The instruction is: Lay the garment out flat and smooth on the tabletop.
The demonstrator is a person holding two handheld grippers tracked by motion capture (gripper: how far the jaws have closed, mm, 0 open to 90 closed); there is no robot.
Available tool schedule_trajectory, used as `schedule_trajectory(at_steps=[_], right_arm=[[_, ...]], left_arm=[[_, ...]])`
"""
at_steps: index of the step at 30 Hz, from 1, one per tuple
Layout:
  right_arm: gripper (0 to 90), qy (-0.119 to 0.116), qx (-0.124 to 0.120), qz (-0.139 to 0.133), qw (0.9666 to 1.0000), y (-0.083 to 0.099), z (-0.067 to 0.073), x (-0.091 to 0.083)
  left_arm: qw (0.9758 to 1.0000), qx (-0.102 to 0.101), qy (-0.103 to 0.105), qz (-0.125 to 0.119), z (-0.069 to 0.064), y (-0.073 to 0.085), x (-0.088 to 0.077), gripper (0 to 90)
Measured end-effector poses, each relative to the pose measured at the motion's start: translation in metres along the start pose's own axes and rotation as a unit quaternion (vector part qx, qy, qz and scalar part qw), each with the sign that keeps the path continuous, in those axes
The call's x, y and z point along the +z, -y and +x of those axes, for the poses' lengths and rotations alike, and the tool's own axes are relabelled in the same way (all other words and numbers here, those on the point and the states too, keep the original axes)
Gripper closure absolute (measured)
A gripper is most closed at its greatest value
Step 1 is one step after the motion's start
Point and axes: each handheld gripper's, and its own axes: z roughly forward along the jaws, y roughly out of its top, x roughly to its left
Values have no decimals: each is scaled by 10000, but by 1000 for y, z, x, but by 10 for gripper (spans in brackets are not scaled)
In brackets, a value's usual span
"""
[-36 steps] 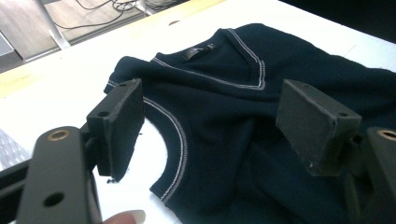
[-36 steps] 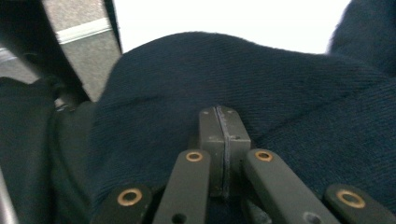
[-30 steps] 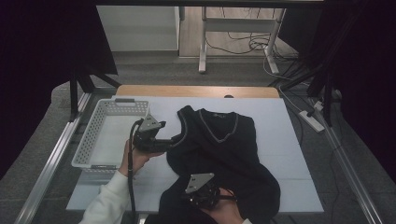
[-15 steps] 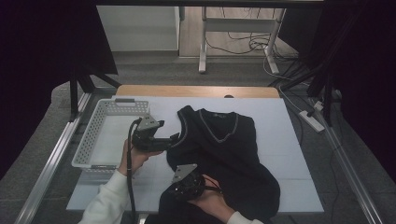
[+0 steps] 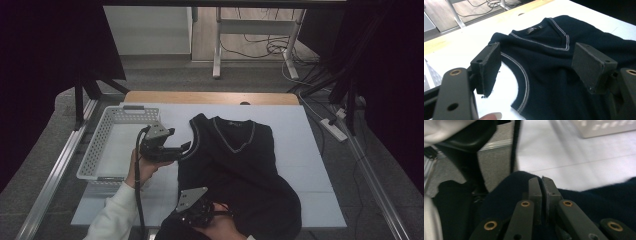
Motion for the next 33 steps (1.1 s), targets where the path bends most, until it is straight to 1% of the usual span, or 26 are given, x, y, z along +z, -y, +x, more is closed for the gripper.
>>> schedule_trajectory(at_steps=[2,3,5,6,7,9,11,13,15,17,19,20,21,23,25,27,28,30,33], right_arm=[[848,44,-80,77,9999,2,4,3],[805,64,-42,44,10000,4,3,3],[595,48,206,-99,9997,5,0,-1],[557,139,304,-156,9993,5,-2,-6],[527,264,303,-192,9990,6,-4,-13],[481,489,392,-302,9976,11,-10,-30],[468,731,595,-391,9948,21,-18,-51],[458,1005,778,-458,9908,33,-29,-73],[457,1337,977,-538,9847,47,-40,-95],[454,1617,1192,-584,9779,62,-52,-116],[449,1964,1333,-576,9697,75,-64,-136],[441,2075,1455,-578,9656,81,-72,-145],[435,2181,1613,-571,9608,86,-79,-153],[435,2350,1850,-639,9521,97,-93,-167],[430,2552,1985,-631,9442,104,-104,-177],[426,2685,2131,-623,9373,110,-116,-185],[424,2710,2222,-647,9344,113,-122,-188],[418,2773,2344,-670,9293,116,-133,-192],[404,2897,2466,-543,9232,119,-149,-194]], left_arm=[[10000,10,2,-3,-1,0,0,242],[10000,13,0,-3,-1,0,0,242],[10000,13,1,-3,-1,0,0,242],[10000,9,1,-4,0,0,0,242],[10000,5,3,-5,0,0,-1,242],[10000,7,9,2,0,0,0,241],[10000,9,11,11,0,0,0,241],[10000,15,13,18,-2,0,1,241],[10000,29,13,18,-3,0,1,240],[10000,45,18,22,-4,-1,2,240],[10000,51,24,43,-5,-1,3,240],[10000,50,27,50,-5,0,3,240],[10000,48,32,53,-5,0,4,239],[10000,52,33,60,-5,0,4,239],[10000,43,41,56,-5,0,5,239],[10000,45,42,65,-5,0,5,239],[10000,45,42,67,-5,1,5,239],[10000,45,42,68,-6,1,5,239],[10000,45,39,69,-6,0,5,239]])
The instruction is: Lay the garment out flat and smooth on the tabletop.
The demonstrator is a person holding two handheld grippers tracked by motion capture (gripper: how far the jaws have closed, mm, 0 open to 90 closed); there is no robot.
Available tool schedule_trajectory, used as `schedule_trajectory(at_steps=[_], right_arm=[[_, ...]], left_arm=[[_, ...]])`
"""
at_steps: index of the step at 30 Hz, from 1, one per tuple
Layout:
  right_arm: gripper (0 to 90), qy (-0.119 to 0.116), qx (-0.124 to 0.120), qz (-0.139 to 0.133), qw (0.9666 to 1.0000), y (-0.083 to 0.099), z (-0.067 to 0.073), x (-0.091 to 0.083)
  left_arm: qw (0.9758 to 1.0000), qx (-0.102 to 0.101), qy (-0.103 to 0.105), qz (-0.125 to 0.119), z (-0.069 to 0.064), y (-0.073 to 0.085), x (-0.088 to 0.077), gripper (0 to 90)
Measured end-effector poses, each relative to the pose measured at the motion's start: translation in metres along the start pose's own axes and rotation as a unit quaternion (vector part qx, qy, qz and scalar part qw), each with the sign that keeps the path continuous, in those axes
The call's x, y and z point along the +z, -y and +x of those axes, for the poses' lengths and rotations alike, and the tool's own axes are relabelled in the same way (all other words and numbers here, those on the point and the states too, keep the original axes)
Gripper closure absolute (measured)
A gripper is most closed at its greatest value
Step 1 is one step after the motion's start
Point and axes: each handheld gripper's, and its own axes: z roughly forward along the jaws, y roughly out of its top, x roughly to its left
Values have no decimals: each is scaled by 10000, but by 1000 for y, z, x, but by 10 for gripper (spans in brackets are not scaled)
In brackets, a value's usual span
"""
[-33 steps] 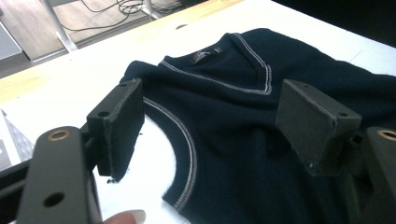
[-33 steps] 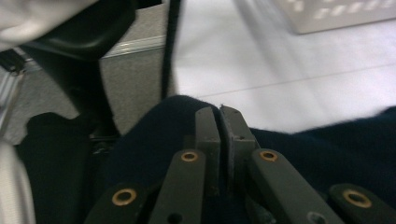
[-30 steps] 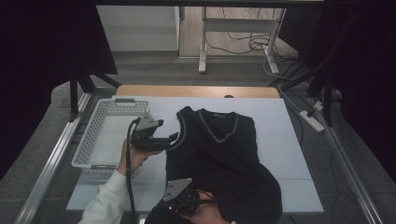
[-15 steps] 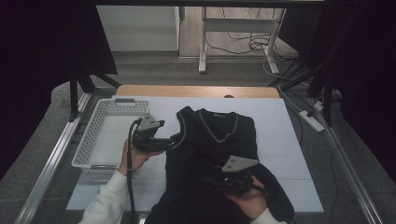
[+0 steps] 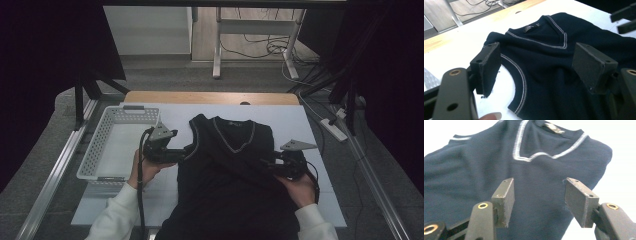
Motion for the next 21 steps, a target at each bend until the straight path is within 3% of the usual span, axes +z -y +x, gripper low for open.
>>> schedule_trajectory(at_steps=[8,13,21], right_arm=[[394,235,266,-1,9994,-13,-32,17],[385,276,324,184,9989,-17,-46,33],[391,285,589,538,9964,-9,-65,57]], left_arm=[[10000,35,8,51,-3,2,3,238],[9999,22,6,110,-6,6,5,236],[9997,7,-100,215,-7,15,0,236]])
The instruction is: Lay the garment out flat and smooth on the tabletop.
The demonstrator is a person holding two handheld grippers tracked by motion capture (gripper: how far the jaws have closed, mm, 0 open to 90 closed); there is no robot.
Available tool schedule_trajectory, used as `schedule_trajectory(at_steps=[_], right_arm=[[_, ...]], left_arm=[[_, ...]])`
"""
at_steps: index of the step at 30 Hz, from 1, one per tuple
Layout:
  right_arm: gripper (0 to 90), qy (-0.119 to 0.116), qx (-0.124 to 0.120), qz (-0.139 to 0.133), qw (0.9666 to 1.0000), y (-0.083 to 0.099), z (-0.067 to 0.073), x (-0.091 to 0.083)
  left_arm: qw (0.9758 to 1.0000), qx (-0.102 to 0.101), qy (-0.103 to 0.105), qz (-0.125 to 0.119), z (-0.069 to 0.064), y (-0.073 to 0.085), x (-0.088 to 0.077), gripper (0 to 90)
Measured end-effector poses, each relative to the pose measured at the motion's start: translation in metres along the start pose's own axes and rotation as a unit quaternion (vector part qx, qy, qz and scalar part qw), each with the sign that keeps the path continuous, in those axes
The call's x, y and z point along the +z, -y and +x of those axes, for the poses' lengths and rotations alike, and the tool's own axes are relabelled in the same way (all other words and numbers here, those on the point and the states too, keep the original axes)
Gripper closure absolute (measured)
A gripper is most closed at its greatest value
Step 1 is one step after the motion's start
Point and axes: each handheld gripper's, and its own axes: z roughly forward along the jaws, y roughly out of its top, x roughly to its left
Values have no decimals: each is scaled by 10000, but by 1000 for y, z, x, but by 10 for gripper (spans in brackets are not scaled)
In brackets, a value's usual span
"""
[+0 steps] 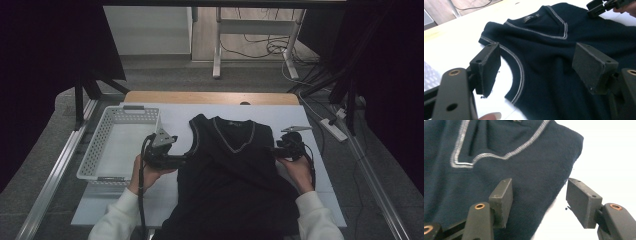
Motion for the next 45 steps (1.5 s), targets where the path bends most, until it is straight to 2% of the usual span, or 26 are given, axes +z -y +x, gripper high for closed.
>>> schedule_trajectory(at_steps=[2,6,9,11,12,15,18,22,24,27,30,32,34,36,40,42,45], right_arm=[[408,-64,39,79,9999,0,-2,5],[453,-26,-26,244,9997,-1,1,15],[547,58,-124,387,9992,-1,5,19],[678,-45,-103,343,9993,-1,5,17],[704,-87,-122,315,9994,-2,5,16],[745,27,-397,182,9990,-5,14,12],[745,118,-727,-58,9973,-16,35,2],[740,-124,-1195,-301,9923,-29,73,-7],[737,-264,-1483,-275,9882,-31,94,-4],[733,-561,-1792,-153,9821,-29,121,4],[702,-887,-1915,78,9774,-24,139,14],[642,-1054,-2001,139,9740,-22,144,15],[581,-1087,-1920,-17,9754,-25,143,9],[518,-978,-1744,-284,9794,-29,134,-3],[479,-701,-1166,-622,9888,-33,100,-22],[476,-501,-952,-611,9923,-31,85,-24],[464,-448,-813,-399,9949,-23,70,-16]], left_arm=[[10000,-30,-17,6,1,2,-2,236],[10000,-80,-44,8,3,5,-5,236],[9999,-80,-60,2,3,6,-6,236],[9999,-82,-58,-3,3,5,-6,236],[10000,-81,-55,2,3,5,-6,236],[10000,-74,-54,2,3,5,-6,235],[9999,-89,-67,-7,4,5,-6,236],[9999,-100,-72,-16,5,5,-7,236],[9999,-98,-72,-25,5,5,-8,236],[9999,-99,-69,-38,5,5,-9,236],[9999,-95,-66,-30,5,5,-9,236],[9999,-87,-62,-30,6,5,-8,235],[9999,-86,-55,-27,6,4,-7,235],[10000,-83,-50,-23,6,4,-7,235],[9999,-86,-38,-45,5,3,-7,234],[10000,-77,-23,-45,5,3,-7,235],[10000,-54,-15,-20,4,2,-5,234]])
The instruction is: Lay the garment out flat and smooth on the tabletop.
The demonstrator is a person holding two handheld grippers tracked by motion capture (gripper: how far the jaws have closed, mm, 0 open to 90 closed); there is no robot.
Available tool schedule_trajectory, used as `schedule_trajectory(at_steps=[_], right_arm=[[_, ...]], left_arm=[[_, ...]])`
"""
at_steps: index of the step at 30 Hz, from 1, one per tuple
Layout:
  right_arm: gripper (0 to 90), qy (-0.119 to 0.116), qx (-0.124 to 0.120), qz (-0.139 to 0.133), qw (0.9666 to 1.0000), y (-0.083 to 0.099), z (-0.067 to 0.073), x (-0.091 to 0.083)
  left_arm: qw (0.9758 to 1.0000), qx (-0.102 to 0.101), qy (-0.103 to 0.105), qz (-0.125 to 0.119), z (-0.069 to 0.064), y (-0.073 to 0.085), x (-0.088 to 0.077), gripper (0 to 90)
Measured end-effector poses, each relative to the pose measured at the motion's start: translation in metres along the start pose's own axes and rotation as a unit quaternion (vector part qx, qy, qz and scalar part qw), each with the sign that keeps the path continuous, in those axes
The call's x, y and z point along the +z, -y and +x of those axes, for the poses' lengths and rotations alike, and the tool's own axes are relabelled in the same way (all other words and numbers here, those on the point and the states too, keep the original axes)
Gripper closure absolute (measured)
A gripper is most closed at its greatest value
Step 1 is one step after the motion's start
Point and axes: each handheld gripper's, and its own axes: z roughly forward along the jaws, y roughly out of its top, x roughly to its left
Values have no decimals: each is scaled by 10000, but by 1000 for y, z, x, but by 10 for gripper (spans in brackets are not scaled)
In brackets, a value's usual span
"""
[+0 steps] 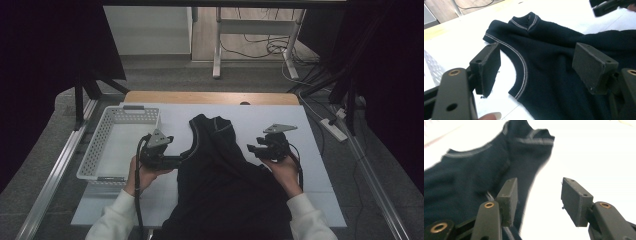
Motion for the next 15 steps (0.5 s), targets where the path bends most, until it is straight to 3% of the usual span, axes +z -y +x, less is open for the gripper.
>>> schedule_trajectory(at_steps=[3,6,8,11,15], right_arm=[[452,-185,1,304,9994,9,1,13],[435,-339,-243,526,9977,12,17,23],[422,-275,-461,583,9969,13,29,26],[424,-515,-434,613,9958,14,40,29],[425,-656,-692,752,9926,17,56,31]], left_arm=[[10000,10,16,14,0,0,2,234],[10000,5,35,12,0,-1,2,233],[10000,10,46,3,0,-1,2,234],[10000,19,53,-1,0,-1,1,232],[10000,24,48,-21,0,-2,1,232]])
